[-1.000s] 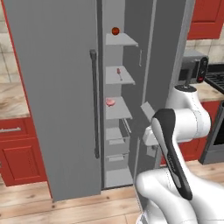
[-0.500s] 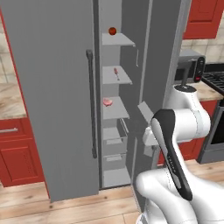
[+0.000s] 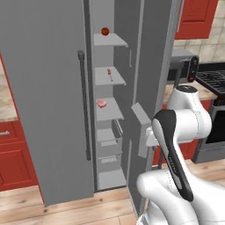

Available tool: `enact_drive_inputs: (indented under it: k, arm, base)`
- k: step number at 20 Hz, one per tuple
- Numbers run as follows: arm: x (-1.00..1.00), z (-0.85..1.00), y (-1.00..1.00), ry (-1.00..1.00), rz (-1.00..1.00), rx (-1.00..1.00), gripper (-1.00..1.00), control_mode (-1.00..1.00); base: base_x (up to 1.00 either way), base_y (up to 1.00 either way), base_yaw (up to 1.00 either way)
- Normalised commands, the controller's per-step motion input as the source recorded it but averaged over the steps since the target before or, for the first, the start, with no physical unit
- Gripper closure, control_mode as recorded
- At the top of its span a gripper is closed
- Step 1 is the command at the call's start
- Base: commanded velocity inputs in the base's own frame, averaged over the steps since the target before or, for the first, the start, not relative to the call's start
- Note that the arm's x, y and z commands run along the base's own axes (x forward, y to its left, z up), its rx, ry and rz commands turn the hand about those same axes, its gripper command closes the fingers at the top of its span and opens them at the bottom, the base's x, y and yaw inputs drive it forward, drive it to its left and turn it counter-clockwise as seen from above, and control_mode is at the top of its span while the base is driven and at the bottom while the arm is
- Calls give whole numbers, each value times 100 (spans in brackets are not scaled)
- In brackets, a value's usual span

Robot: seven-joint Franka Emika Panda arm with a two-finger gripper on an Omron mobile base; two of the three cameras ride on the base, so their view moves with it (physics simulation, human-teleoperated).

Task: Store the kebab skewer in the freezer for long-term storage. Close the freezer door after placing the cooked food.

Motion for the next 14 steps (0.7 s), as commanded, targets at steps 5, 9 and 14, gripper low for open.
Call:
enact_drive_inputs:
  k: [5,9,14]
  arm:
    - [0,0,0,0,0,0,-100,100]
    - [0,0,0,0,0,0,-100,100]
    - [0,0,0,0,0,0,-100,100]
  base:
    - [6,7,-3]
    - [6,26,0]
    - [7,30,0]
